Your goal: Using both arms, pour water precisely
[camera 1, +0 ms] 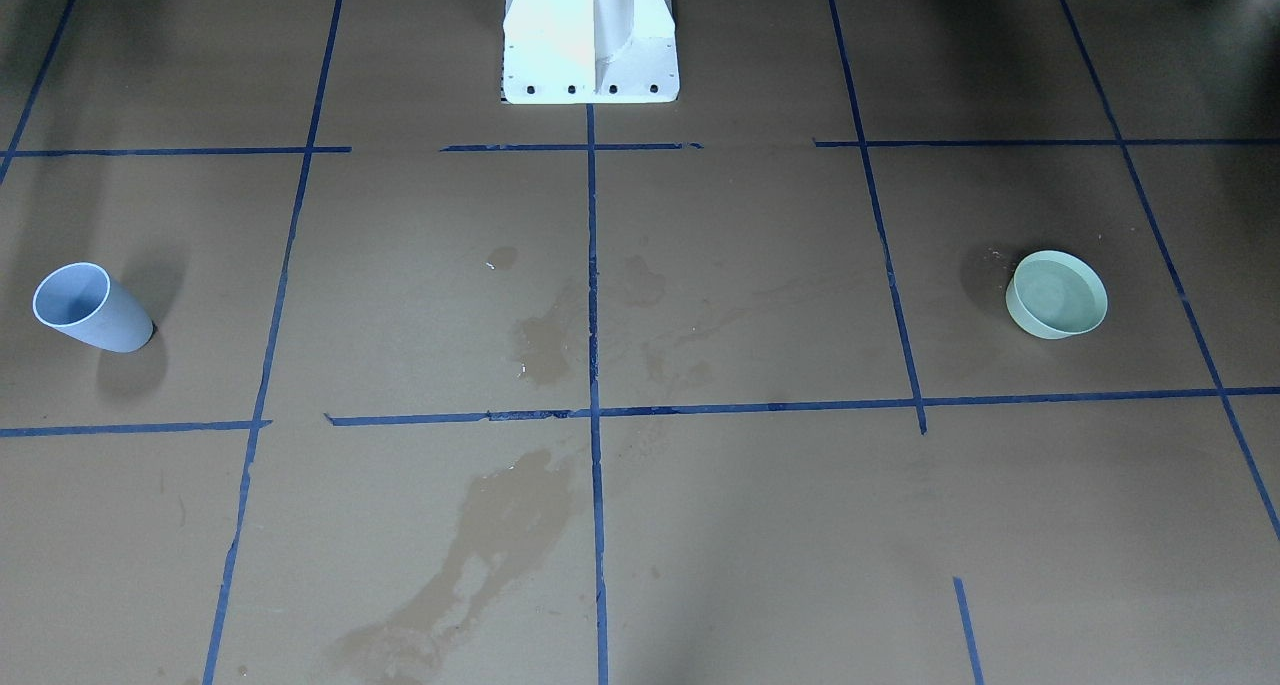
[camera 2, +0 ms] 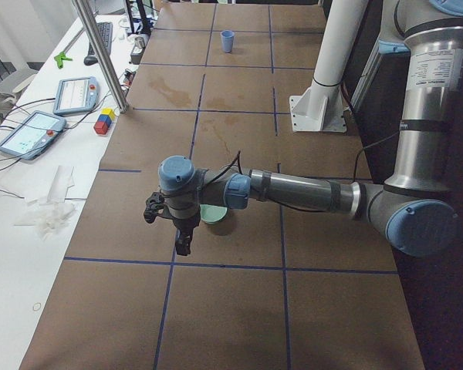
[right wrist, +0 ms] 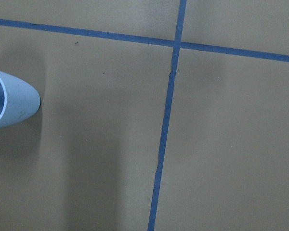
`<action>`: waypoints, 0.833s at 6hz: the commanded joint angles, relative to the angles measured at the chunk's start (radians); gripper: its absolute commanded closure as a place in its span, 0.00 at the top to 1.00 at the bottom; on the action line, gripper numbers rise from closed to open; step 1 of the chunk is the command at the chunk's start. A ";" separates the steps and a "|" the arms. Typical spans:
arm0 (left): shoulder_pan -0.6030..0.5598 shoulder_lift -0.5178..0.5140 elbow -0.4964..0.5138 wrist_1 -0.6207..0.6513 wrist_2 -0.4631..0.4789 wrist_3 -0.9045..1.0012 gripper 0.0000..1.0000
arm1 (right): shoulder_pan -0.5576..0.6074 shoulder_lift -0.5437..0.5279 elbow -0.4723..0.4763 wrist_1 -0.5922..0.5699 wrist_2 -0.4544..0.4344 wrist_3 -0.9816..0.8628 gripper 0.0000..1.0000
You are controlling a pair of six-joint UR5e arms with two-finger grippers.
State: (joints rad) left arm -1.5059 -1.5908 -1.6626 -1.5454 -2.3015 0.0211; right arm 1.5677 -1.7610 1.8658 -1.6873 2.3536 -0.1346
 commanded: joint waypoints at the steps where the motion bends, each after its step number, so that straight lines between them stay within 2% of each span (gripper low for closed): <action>1: -0.001 0.023 0.001 -0.002 0.005 -0.001 1.00 | 0.000 0.000 -0.001 0.000 0.001 0.000 1.00; 5: 0.009 0.052 -0.003 -0.012 0.002 0.002 1.00 | -0.003 0.000 0.003 0.001 0.004 0.004 1.00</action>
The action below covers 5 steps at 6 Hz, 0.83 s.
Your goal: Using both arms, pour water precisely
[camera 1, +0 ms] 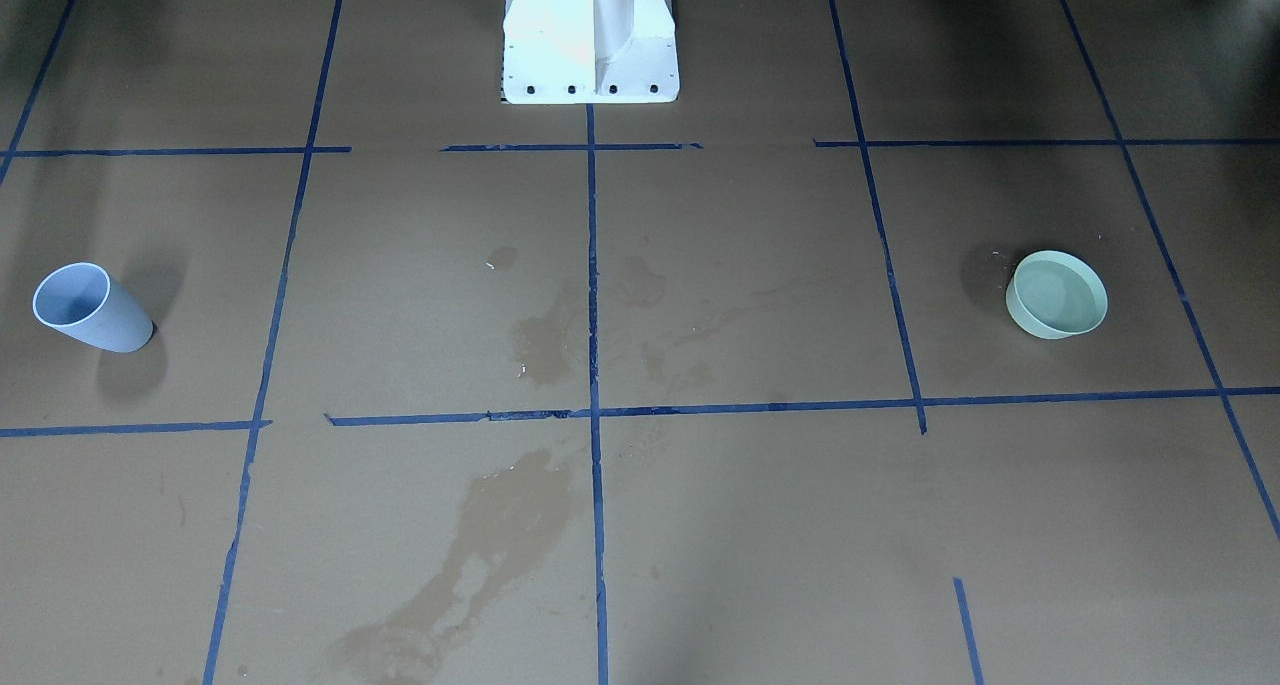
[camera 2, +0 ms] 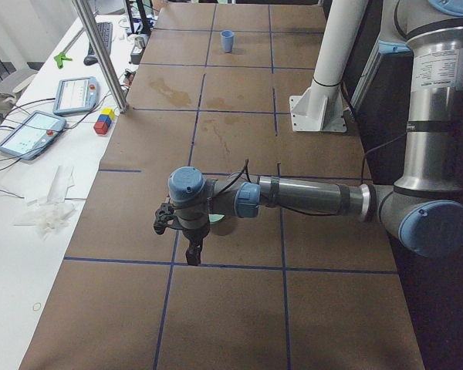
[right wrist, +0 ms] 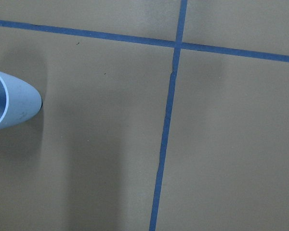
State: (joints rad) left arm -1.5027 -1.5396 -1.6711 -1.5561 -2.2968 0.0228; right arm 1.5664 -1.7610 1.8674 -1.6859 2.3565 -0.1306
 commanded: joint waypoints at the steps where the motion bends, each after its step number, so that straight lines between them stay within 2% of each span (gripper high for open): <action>1: 0.006 0.002 0.010 0.004 -0.001 0.000 1.00 | -0.002 0.000 0.001 0.000 0.001 0.002 1.00; 5: 0.006 0.058 -0.006 0.001 0.002 0.000 1.00 | -0.011 0.000 -0.022 -0.002 0.000 0.002 1.00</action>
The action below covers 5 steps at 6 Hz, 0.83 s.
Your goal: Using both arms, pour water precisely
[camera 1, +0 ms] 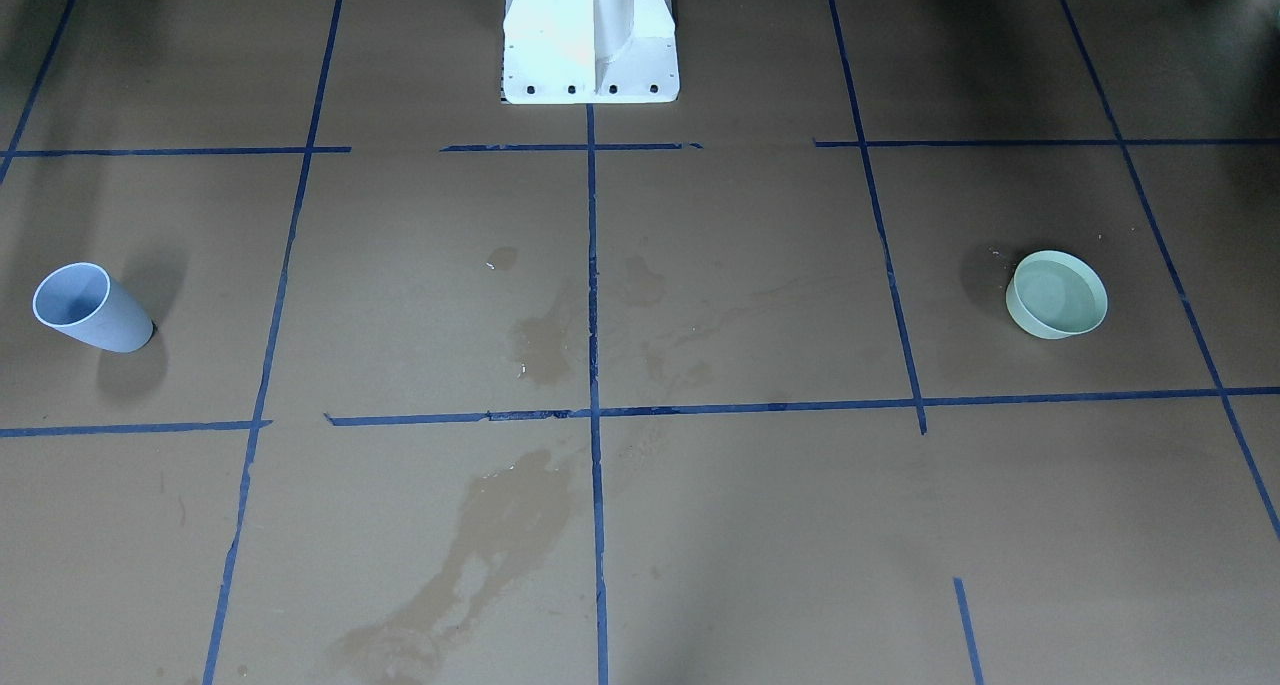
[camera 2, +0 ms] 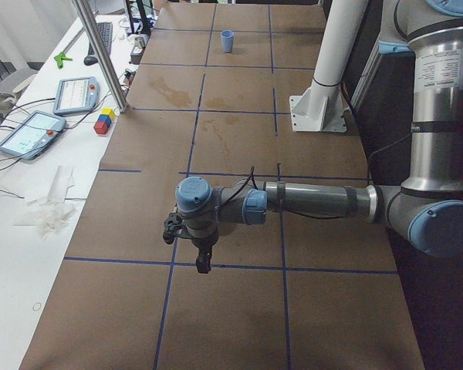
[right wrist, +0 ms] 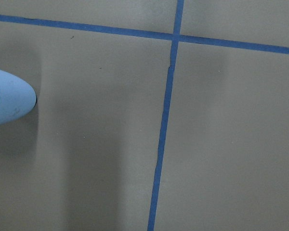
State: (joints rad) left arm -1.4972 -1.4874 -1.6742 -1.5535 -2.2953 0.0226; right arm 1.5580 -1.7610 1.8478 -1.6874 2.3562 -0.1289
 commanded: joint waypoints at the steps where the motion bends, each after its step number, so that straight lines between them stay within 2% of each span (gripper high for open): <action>1: 0.002 0.004 -0.005 -0.003 -0.003 0.000 1.00 | -0.003 0.000 -0.013 -0.002 0.002 0.002 1.00; 5: 0.002 0.004 -0.056 -0.002 -0.007 -0.001 1.00 | -0.003 0.000 -0.019 0.000 -0.002 0.002 1.00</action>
